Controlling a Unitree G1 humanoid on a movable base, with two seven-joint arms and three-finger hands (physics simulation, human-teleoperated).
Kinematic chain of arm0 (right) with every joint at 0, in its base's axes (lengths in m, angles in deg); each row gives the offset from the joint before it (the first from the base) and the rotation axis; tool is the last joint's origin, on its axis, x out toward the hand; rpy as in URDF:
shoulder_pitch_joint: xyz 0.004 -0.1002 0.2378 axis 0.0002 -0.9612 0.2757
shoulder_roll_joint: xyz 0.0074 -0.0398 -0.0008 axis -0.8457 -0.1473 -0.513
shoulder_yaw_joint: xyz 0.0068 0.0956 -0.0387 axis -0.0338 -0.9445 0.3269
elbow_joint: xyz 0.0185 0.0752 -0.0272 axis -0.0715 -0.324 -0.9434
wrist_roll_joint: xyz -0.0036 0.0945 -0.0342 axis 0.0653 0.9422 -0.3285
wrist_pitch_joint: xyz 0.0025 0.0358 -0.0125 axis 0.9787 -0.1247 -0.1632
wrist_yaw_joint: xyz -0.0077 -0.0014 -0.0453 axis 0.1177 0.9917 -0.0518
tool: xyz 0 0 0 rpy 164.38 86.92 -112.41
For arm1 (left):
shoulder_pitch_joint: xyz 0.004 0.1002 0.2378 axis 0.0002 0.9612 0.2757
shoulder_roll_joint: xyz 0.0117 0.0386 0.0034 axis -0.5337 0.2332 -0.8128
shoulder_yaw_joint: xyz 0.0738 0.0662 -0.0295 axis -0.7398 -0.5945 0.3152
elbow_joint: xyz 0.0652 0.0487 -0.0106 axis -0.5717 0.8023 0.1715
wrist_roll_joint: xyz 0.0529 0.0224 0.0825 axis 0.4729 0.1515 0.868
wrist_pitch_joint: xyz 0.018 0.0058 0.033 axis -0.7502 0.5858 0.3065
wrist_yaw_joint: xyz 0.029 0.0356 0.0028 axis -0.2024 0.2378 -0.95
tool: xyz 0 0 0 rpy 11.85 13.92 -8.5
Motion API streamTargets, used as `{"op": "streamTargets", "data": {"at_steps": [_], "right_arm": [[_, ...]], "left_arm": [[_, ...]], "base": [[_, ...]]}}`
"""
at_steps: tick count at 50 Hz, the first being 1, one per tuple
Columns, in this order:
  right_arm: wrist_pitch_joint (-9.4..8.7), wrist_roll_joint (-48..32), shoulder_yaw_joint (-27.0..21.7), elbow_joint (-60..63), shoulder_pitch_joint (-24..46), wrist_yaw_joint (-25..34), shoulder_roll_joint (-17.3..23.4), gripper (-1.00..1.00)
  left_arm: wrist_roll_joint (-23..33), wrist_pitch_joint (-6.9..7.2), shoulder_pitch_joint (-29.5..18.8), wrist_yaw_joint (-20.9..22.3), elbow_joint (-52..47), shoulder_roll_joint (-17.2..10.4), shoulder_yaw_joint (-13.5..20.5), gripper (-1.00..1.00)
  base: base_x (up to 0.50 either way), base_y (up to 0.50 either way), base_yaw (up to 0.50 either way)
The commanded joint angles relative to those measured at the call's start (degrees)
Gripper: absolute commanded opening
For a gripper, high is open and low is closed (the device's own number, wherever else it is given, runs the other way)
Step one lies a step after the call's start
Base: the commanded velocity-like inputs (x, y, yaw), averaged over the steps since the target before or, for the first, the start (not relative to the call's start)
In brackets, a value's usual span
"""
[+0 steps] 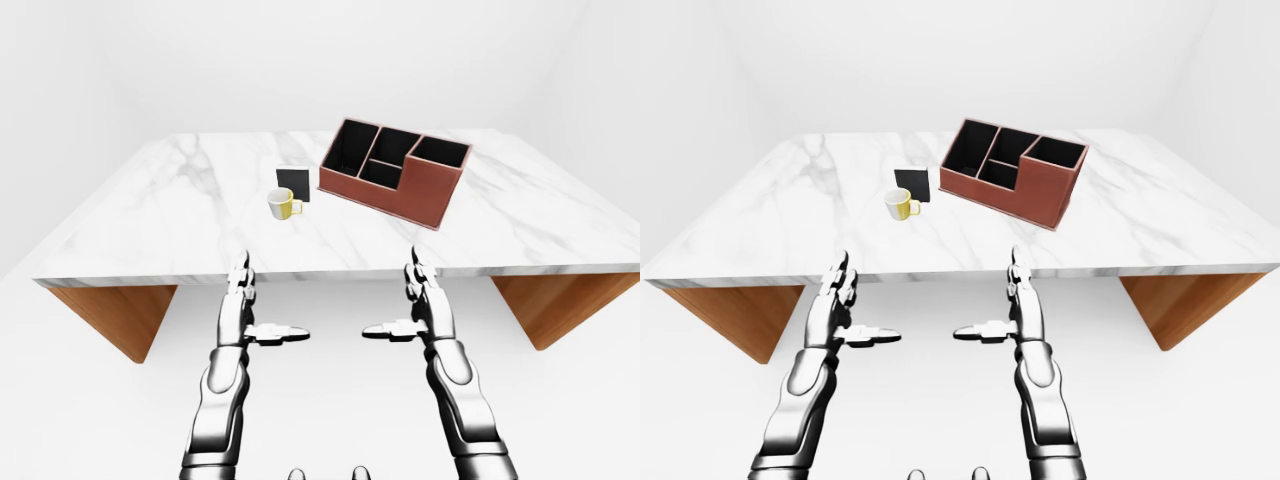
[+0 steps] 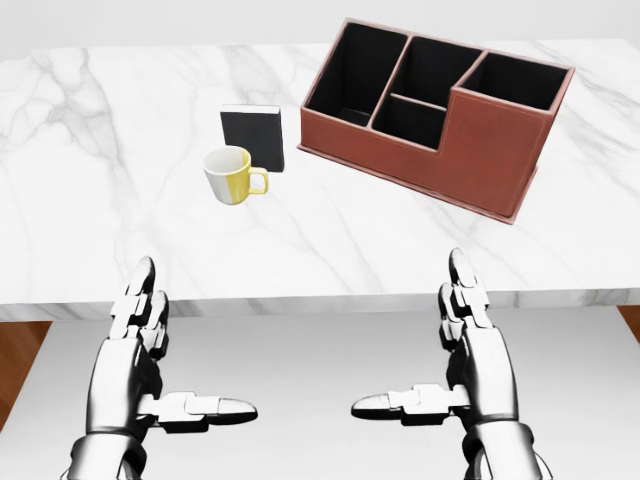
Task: Pick up the book and place it in the caddy.
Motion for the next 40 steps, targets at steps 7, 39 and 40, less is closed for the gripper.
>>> {"op": "streamTargets", "data": {"at_steps": [7, 39, 40], "right_arm": [[-1.1, -2.26, 0.16, 2.61, -1.53, 2.51, 0.52, 1.0], [-2.25, -5.27, 0.53, 6.66, -2.14, 3.43, 0.46, 1.0], [-2.32, -5.21, 0.5, 6.68, -2.1, 3.45, 0.46, 1.0]], "left_arm": [[0.19, 0.8, 1.12, 2.19, -1.75, -0.63, 0.86, 1.0], [1.59, 0.21, 2.12, 3.11, -2.45, -0.71, 1.06, 1.0], [1.59, 0.19, 2.16, 3.11, -2.45, -0.71, 1.07, 1.0]], "base": [[0.0, 0.0, 0.0], [0.05, 0.34, 0.0], [0.09, 0.5, 0.0]]}}
